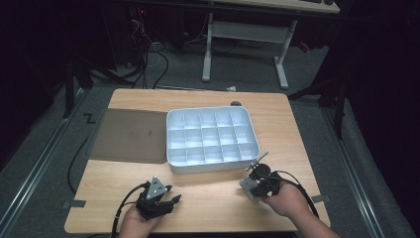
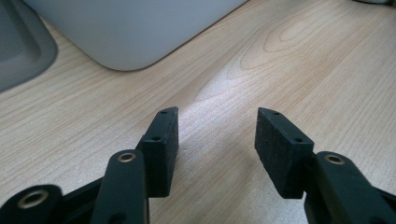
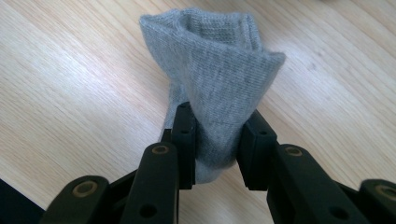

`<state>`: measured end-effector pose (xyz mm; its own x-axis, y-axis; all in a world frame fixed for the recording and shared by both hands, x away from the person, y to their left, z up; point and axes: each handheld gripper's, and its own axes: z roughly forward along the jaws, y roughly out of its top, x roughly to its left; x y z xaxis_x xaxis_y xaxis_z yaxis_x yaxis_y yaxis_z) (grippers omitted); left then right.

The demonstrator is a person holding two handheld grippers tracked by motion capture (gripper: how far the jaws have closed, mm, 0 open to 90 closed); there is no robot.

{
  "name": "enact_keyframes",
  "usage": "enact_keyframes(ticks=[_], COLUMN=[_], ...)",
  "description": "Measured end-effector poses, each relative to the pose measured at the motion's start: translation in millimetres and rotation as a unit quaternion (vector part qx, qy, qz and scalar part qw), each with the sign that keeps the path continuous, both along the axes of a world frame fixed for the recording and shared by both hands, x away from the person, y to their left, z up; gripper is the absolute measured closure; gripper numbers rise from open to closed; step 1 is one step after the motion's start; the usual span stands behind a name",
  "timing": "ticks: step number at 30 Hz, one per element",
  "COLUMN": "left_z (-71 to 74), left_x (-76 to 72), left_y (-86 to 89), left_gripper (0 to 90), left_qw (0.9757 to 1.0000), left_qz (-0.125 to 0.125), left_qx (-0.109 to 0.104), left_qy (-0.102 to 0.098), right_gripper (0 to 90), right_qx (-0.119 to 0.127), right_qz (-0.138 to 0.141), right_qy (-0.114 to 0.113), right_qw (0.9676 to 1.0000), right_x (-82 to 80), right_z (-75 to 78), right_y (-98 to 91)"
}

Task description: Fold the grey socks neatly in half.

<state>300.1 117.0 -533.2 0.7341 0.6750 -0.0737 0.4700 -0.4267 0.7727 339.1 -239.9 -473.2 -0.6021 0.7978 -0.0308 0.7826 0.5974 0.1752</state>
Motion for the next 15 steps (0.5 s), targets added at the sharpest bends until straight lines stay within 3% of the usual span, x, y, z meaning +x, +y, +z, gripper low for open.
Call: enact_keyframes(ticks=[15], left_z=[-0.4], left_x=[0.4], left_y=[-0.3], left_gripper=[49.4], left_qw=[1.0000], left_qz=[-0.002], left_qx=[-0.001], left_qy=[0.003], right_gripper=[72.5], right_qx=[-0.005], right_qz=[-0.003], right_qy=[-0.005], right_qw=[1.0000], right_x=[2.4], right_z=[26.2], right_y=[-16.5])
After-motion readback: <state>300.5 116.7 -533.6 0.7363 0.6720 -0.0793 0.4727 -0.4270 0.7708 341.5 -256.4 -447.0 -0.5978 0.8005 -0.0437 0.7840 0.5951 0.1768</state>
